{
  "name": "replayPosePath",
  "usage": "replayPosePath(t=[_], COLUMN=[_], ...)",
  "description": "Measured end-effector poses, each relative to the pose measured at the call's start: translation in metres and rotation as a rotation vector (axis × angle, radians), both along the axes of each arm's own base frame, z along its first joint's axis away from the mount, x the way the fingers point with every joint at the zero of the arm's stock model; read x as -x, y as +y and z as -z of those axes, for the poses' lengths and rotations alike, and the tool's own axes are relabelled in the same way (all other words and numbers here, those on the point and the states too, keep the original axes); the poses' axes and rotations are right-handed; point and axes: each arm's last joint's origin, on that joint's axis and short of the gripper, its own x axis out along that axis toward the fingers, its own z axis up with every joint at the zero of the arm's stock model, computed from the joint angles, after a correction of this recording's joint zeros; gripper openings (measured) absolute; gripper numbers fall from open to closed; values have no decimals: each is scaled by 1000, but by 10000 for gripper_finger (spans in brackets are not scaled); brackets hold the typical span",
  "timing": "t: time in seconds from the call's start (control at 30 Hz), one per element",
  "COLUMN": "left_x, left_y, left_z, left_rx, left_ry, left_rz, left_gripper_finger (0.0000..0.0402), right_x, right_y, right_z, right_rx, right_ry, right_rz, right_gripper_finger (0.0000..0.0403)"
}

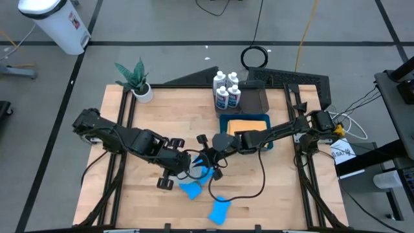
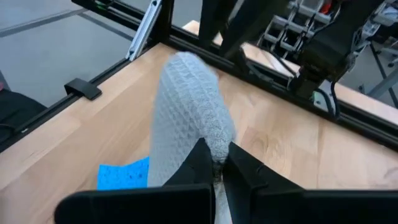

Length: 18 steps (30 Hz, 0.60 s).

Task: Pick & Place Kitchen Items
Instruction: Put the black napkin into the blue bin

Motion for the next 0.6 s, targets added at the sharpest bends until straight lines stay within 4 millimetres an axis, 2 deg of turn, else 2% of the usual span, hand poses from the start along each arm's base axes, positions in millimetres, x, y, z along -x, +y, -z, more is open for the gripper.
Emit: replayPosePath(t=[0.17, 0.33, 0.47, 0.6], left_x=[2, 24, 48, 64], left_y=[5, 15, 22, 26], left_z=[-5, -31, -53, -66], left_rx=[-4, -50, -101, -136], left_ry=[-19, -145, -268, -351], left_rz=[-32, -79, -149, -217], left_gripper_finger=[66, 67, 67, 67], right_x=[1, 19, 45, 78], right_y=[0, -4, -7, -13], right_z=[2, -24, -46, -71], right_rx=[-13, -36, -1, 2], right_ry=[30, 40, 92, 153], right_rz=[11, 42, 105, 192], right_gripper_finger=[1, 1, 0, 0])
